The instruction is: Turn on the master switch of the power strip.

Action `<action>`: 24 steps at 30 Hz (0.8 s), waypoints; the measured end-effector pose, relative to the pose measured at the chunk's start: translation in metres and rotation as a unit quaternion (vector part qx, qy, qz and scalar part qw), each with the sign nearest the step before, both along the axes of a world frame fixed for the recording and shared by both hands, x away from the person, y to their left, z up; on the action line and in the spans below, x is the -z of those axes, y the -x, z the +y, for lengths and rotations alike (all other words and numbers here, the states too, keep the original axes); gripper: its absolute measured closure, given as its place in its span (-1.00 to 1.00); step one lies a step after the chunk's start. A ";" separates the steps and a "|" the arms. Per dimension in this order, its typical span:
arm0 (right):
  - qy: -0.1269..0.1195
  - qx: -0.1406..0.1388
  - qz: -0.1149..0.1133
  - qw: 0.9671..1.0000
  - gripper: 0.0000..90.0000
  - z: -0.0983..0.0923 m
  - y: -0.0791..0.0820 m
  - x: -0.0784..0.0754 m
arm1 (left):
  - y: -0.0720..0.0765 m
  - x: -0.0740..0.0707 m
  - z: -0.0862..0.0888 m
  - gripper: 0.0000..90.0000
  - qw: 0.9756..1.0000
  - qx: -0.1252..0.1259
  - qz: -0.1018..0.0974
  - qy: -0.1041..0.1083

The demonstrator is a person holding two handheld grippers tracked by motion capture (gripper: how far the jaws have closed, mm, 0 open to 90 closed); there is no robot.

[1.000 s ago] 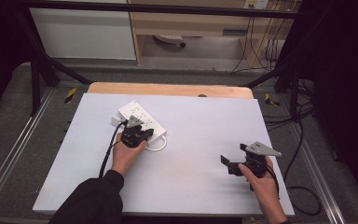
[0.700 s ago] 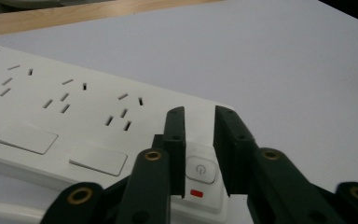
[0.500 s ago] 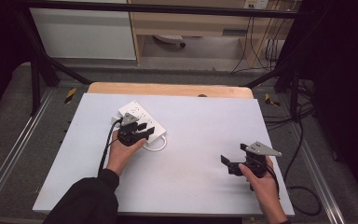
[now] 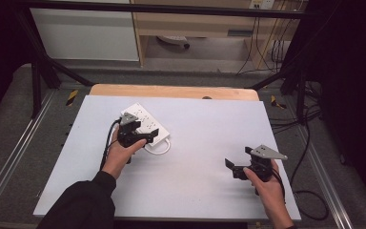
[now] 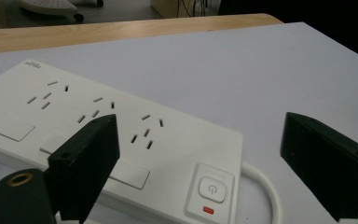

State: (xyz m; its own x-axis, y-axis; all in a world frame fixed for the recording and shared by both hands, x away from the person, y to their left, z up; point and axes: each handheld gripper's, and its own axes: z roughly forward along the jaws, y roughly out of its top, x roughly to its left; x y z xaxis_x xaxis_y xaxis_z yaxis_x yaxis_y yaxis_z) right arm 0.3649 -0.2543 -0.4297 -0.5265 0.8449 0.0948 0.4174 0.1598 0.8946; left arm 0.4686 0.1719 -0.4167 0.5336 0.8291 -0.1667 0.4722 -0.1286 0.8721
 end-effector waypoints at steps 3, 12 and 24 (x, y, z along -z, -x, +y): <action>0.000 0.000 0.000 1.000 -0.94 0.000 0.000 0.000 | 0.001 -0.003 0.001 -0.80 1.000 0.003 -0.005 0.003; -0.001 0.002 0.000 1.000 -0.94 0.000 0.000 0.000 | 0.005 -0.012 0.006 -0.82 1.000 0.017 -0.009 0.008; -0.002 -0.002 -0.001 1.000 -0.95 0.000 0.000 0.000 | 0.013 -0.021 0.017 -0.84 1.000 0.027 -0.010 0.004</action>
State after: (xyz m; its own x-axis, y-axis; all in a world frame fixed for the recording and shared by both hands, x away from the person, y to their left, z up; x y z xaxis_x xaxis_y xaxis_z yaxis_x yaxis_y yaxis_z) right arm 0.3652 -0.2543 -0.4302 -0.5306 0.8421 0.0963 0.4145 0.1587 0.8961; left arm 0.4560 0.1889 -0.3955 0.5807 0.7977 -0.1626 0.4480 -0.1464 0.8820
